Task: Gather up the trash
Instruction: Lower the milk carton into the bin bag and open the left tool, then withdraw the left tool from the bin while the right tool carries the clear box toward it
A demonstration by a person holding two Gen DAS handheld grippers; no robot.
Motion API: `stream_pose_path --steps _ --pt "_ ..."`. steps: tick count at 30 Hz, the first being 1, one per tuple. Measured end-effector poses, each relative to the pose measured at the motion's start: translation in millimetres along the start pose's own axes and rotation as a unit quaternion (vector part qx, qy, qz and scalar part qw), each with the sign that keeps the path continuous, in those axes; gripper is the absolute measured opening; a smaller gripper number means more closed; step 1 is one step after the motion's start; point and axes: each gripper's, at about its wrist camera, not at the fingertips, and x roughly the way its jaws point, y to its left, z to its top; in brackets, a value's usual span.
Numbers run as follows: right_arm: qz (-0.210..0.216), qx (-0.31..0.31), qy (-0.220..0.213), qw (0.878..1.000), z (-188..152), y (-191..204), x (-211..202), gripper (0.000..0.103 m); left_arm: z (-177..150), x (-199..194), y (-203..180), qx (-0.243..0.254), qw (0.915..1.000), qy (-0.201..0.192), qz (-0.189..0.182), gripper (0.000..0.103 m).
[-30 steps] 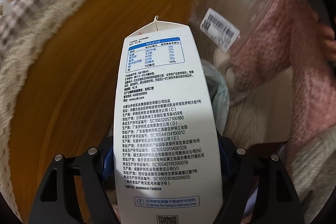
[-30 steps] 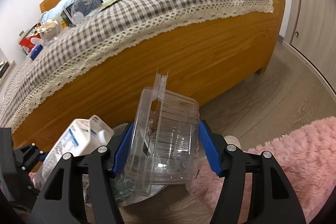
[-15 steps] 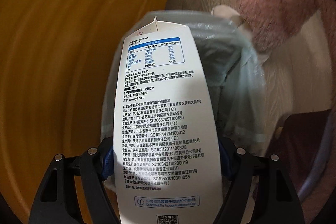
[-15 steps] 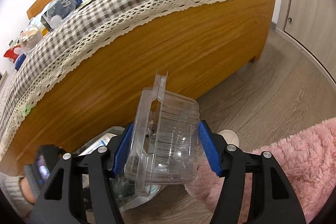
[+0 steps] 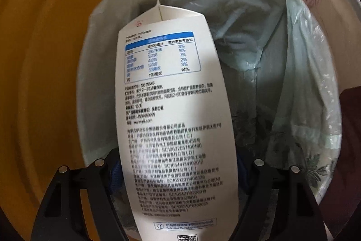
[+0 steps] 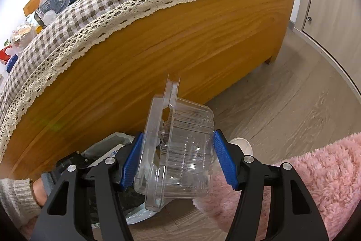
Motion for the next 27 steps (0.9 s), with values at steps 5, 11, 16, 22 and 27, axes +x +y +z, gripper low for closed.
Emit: stream_pose_path --steps 5,11,16,22,27 --pt "0.001 0.004 0.005 1.0 3 0 2 0.061 9 13 -7 0.012 0.9995 0.031 0.002 0.076" --pt "0.003 0.003 0.007 1.0 3 1 4 0.061 24 22 -30 0.021 0.9984 0.053 0.005 0.076" --pt "0.006 0.005 0.008 1.0 3 1 3 0.061 27 19 -39 0.019 0.9979 0.062 0.001 0.076" --pt "0.009 0.004 0.009 1.0 2 4 2 0.061 22 28 -46 0.02 0.9939 0.108 -0.01 0.076" --pt "0.011 0.006 0.01 1.0 2 3 2 0.061 13 37 -36 -0.017 0.9915 0.12 -0.047 0.076"
